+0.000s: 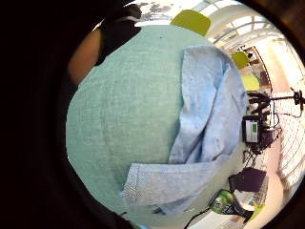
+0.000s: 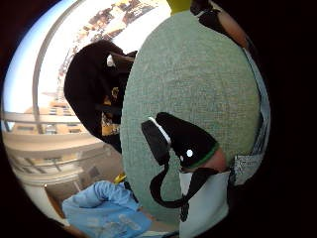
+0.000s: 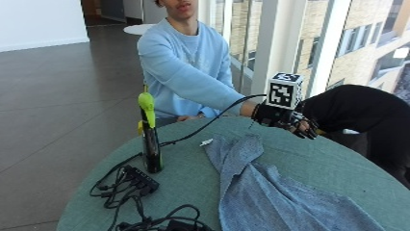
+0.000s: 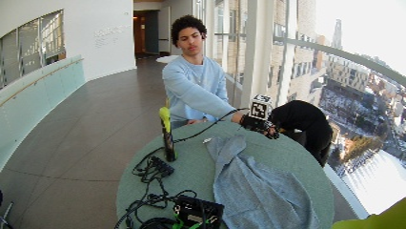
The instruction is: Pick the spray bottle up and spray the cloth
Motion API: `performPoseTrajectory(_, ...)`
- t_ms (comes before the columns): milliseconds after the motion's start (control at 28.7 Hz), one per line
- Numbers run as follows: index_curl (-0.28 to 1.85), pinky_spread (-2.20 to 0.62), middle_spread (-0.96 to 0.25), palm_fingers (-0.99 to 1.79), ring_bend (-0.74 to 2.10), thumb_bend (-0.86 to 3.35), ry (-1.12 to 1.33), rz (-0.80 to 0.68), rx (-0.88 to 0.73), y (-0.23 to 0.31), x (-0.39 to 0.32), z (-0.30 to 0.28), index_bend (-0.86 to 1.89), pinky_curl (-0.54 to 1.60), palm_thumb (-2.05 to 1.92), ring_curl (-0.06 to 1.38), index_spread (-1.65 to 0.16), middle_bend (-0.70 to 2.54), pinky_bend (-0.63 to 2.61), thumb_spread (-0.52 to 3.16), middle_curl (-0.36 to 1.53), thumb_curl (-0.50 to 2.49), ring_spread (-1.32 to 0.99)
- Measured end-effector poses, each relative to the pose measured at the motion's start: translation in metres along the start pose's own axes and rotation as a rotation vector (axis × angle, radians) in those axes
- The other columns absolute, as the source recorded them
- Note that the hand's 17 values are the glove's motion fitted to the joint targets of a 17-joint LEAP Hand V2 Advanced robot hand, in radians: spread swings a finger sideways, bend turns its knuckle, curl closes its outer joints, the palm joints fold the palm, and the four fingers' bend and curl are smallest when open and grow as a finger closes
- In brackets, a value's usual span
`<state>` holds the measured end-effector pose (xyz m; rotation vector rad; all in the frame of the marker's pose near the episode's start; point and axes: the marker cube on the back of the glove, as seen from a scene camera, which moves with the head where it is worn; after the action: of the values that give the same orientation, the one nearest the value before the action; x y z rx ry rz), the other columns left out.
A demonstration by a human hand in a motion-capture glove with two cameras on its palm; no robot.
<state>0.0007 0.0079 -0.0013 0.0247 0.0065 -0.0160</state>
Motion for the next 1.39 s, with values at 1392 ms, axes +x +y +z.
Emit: performPoseTrajectory(1392,0.37,0.21,-0.08,0.60,0.27,-0.02,-0.285,0.303,0.360,0.409,0.119,-0.046,0.19,0.20,0.49,0.27,-0.38,0.32,0.15,1.08,0.35,0.24,0.00)
